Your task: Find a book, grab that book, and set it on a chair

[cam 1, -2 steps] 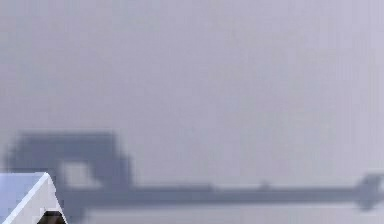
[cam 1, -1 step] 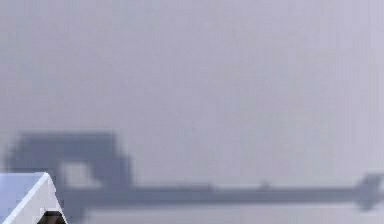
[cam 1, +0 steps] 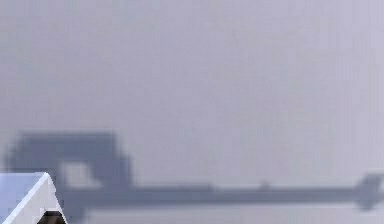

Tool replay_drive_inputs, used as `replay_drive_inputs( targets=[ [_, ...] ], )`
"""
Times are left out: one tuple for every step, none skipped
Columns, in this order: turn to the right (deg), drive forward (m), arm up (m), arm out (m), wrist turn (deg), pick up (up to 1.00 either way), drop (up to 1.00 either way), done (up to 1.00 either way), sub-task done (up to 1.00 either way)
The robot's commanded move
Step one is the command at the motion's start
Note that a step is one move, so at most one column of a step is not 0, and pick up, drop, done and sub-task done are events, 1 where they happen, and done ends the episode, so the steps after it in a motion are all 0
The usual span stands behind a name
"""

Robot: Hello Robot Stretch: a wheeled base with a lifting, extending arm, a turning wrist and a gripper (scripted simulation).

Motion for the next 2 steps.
replay_drive_inputs(
  targets=[
    [0.0, 0.0, 0.0, 0.0, 0.0, 0.0, 1.0, 0.0, 0.0],
    [0.0, 0.0, 0.0, -0.1, 0.0, 0.0, 0.0, 0.0, 0.0]
  ],
)
